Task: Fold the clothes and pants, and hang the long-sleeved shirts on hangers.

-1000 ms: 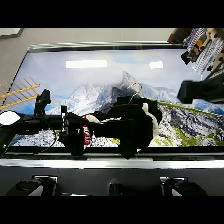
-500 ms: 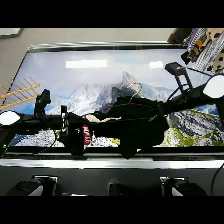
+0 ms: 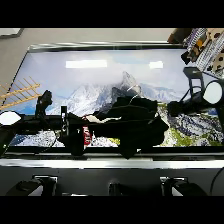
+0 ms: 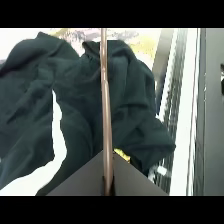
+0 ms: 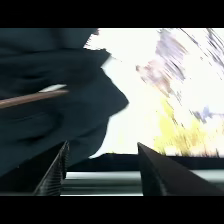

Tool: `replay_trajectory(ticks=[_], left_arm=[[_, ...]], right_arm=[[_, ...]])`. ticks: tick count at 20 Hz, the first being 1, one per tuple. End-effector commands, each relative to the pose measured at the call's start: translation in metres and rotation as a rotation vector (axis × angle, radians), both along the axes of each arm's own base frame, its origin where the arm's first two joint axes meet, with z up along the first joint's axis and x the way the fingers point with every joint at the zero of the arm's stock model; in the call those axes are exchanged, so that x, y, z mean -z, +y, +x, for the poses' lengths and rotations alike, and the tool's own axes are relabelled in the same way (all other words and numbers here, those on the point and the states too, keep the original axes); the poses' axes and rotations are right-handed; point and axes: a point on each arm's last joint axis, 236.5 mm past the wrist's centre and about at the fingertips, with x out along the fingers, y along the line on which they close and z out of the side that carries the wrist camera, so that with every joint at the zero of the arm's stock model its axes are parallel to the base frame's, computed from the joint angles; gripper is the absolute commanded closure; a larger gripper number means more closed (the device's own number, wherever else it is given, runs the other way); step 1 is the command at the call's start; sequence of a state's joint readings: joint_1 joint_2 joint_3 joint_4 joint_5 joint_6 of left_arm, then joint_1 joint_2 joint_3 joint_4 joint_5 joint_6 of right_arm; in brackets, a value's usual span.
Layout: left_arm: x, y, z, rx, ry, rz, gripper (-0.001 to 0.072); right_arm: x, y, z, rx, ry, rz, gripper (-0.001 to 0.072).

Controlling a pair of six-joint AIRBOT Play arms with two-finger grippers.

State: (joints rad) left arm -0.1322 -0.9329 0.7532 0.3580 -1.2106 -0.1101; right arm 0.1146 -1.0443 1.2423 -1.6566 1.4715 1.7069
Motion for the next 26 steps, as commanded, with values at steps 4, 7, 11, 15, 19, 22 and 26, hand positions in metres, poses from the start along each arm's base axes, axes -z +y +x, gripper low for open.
replay_trajectory(ticks=[4,7,11,15,19,22,26], left_arm=[[0.015,0.010,0.013,-0.067,0.006,0.070,0.0683],[0.014,0.012,0.018,-0.083,-0.001,0.069,0.0682],[0.013,0.012,0.017,-0.087,0.008,0.066,0.0683],[0.013,0.012,0.017,-0.087,0.009,0.066,0.0683],[0.013,0.012,0.017,-0.093,0.022,0.063,0.0683],[0.013,0.012,0.017,-0.093,0.022,0.063,0.0683],[0.013,0.012,0.017,-0.093,0.022,0.063,0.0683]], right_arm=[[0.059,-0.006,0.011,0.290,0.141,0.015,0.0202],[0.085,-0.002,0.030,0.294,0.152,0.020,0.0211],[0.120,0.005,0.040,0.288,0.211,0.029,0.0221],[0.140,0.010,0.044,0.288,0.244,0.041,0.0222],[0.156,0.021,0.050,0.292,0.258,0.084,0.0223],[0.167,0.024,0.045,0.297,0.302,0.087,0.0350],[0.161,0.023,0.046,0.284,0.287,0.083,0.0666]])
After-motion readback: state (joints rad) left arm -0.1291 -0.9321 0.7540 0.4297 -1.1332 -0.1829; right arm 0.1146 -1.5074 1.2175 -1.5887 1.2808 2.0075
